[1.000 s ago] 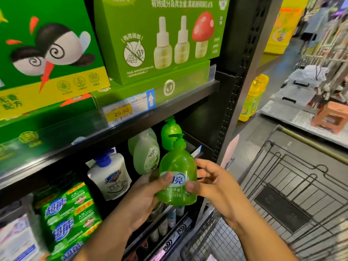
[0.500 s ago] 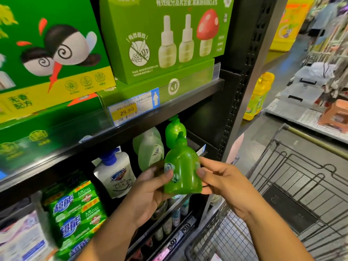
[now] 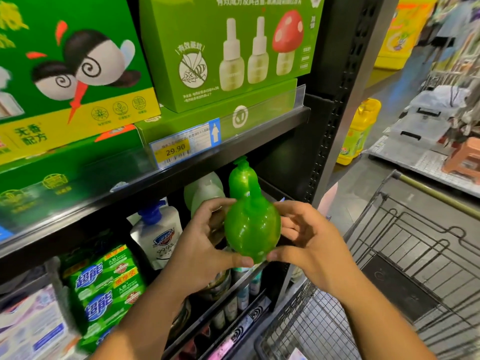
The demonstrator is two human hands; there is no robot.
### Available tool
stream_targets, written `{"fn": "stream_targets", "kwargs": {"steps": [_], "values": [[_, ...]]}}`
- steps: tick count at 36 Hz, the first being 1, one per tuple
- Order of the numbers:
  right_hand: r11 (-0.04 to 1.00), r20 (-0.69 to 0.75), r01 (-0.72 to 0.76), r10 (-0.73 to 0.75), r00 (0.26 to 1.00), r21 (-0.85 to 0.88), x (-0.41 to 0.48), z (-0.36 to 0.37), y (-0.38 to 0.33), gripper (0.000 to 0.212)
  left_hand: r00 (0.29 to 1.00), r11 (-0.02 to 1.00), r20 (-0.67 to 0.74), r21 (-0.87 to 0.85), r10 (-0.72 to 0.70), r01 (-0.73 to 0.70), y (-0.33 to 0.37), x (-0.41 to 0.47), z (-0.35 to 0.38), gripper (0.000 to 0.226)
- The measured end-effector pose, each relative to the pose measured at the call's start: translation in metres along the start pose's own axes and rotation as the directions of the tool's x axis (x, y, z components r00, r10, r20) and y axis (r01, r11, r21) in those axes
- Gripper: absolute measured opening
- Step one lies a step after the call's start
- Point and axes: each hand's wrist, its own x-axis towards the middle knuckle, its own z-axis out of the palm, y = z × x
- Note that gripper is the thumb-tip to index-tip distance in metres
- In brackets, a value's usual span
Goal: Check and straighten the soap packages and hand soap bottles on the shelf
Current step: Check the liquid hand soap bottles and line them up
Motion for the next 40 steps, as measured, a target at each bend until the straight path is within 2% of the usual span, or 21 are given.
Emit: {"fn": "stream_targets", "kwargs": {"steps": [3, 7, 9, 11, 13, 15, 16, 19, 21, 26, 29, 33, 35, 38, 40], "values": [[0.995, -0.006, 0.065, -0.066, 0.998, -0.073, -0.007, 0.0, 0.008, 0.074, 0.995, 0.994, 0.024, 0.036, 0.098, -0.099, -0.007, -0.004, 0.001, 0.091], [0.988, -0.026, 0.066, -0.07, 0.997, -0.14, -0.011, -0.001, 0.011, 0.073, 0.996, 0.996, 0.038, 0.032, 0.082, -0.083, -0.012, -0.009, 0.0, 0.091], [0.993, -0.015, 0.048, -0.05, 0.999, -0.106, -0.011, -0.001, 0.009, 0.075, 0.996, 0.996, 0.042, 0.034, 0.079, -0.081, -0.011, -0.008, -0.002, 0.094], [1.0, 0.006, 0.013, -0.013, 1.0, -0.009, -0.007, -0.001, 0.004, 0.072, 1.0, 1.0, 0.008, -0.017, 0.024, -0.023, -0.007, -0.006, -0.002, 0.086], [0.996, 0.017, -0.036, 0.035, 0.999, 0.076, -0.002, 0.0, -0.003, 0.057, 0.998, 0.998, -0.045, -0.031, -0.047, 0.045, 0.0, -0.003, 0.001, 0.075], [0.997, -0.028, -0.079, 0.079, 0.996, 0.022, 0.004, 0.004, -0.008, 0.043, 0.985, 0.99, -0.106, 0.022, -0.135, 0.138, 0.008, 0.0, 0.005, 0.064], [0.992, -0.051, -0.119, 0.117, 0.992, -0.05, 0.006, 0.005, -0.01, 0.044, 0.973, 0.978, -0.114, 0.023, -0.203, 0.207, 0.012, 0.001, 0.007, 0.062], [0.947, -0.053, -0.263, 0.257, 0.965, -0.185, 0.007, 0.01, -0.004, 0.028, 0.906, 0.908, -0.066, 0.009, -0.417, 0.419, 0.016, 0.004, 0.013, 0.067], [0.931, -0.055, -0.315, 0.311, 0.949, -0.184, 0.006, 0.012, -0.002, 0.031, 0.874, 0.874, -0.038, 0.016, -0.484, 0.485, 0.014, 0.002, 0.015, 0.066], [0.884, 0.043, -0.468, 0.467, 0.883, 0.015, -0.001, 0.013, 0.0, 0.033, 0.831, 0.833, -0.065, -0.07, -0.552, 0.548, 0.008, -0.004, 0.013, 0.033], [0.844, 0.05, -0.521, 0.519, 0.853, 0.126, 0.001, 0.013, 0.003, 0.048, 0.831, 0.835, -0.09, -0.116, -0.549, 0.539, 0.008, -0.002, 0.01, 0.03], [0.692, 0.092, -0.602, 0.622, 0.777, 0.398, 0.002, 0.013, 0.009, 0.05, 0.848, 0.851, -0.104, -0.15, -0.52, 0.504, 0.014, 0.003, 0.008, 0.014], [0.608, 0.132, -0.618, 0.651, 0.747, 0.499, 0.001, 0.014, 0.014, 0.053, 0.853, 0.857, -0.105, -0.135, -0.512, 0.498, 0.015, 0.005, 0.009, 0.016], [0.576, 0.142, -0.629, 0.668, 0.73, 0.523, 0.0, 0.015, 0.019, 0.051, 0.853, 0.855, -0.074, -0.092, -0.516, 0.51, 0.01, 0.005, 0.01, 0.016], [0.633, 0.088, -0.639, 0.677, 0.731, 0.436, 0.002, 0.015, 0.018, 0.048, 0.848, 0.848, -0.045, -0.083, -0.527, 0.523, 0.005, 0.004, 0.01, 0.017]]}}
